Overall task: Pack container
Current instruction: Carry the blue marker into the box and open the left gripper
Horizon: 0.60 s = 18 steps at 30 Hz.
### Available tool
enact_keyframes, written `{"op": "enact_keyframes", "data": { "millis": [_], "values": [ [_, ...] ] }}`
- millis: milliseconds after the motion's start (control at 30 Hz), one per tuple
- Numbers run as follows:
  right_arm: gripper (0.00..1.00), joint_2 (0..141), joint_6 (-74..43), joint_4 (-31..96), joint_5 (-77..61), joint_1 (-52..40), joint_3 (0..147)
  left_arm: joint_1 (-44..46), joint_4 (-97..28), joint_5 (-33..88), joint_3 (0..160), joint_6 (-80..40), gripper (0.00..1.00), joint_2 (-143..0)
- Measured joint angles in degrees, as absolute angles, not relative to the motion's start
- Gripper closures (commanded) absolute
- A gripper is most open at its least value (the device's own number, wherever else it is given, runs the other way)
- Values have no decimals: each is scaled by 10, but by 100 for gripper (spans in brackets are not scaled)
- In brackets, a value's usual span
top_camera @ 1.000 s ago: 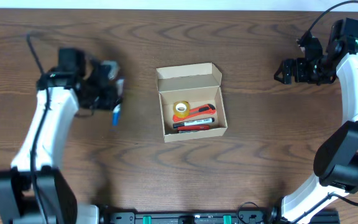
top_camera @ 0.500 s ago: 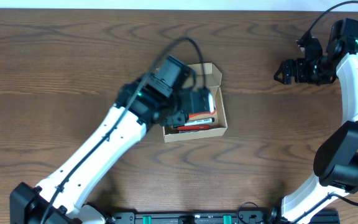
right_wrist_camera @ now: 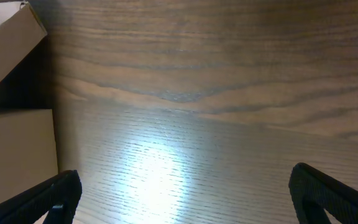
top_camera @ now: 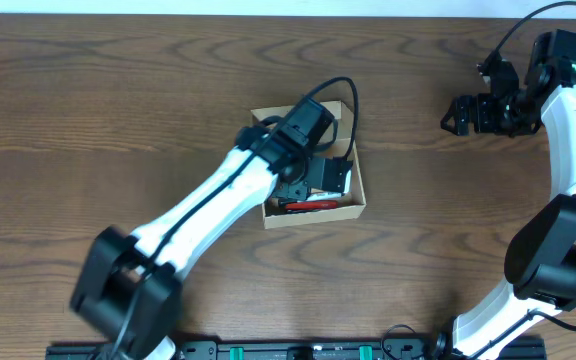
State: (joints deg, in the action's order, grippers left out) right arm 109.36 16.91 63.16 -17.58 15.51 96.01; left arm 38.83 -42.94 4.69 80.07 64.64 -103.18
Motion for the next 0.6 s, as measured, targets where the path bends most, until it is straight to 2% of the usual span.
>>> {"op": "enact_keyframes", "data": {
  "millis": [300, 333, 367, 400, 467, 533, 600],
  "values": [
    [1, 1094, 169, 632, -176, 155, 960, 388, -425, 47, 801, 642, 92, -1109],
    [1, 1094, 169, 632, -176, 155, 960, 388, -425, 47, 801, 640, 86, -1113],
    [1, 1094, 169, 632, -176, 155, 960, 388, -425, 47, 801, 639, 74, -1115],
    [1, 1094, 169, 632, -176, 155, 960, 388, -425, 47, 801, 637, 69, -1115],
    [1, 1094, 169, 632, -176, 155, 960, 388, -425, 45, 801, 628, 68, -1115],
    [1, 1094, 169, 632, -176, 155, 960, 388, -426, 43, 801, 622, 55, -1115],
    [1, 1094, 169, 632, -176, 155, 960, 388, -428, 42, 801, 611, 51, -1115]
  ]
}}
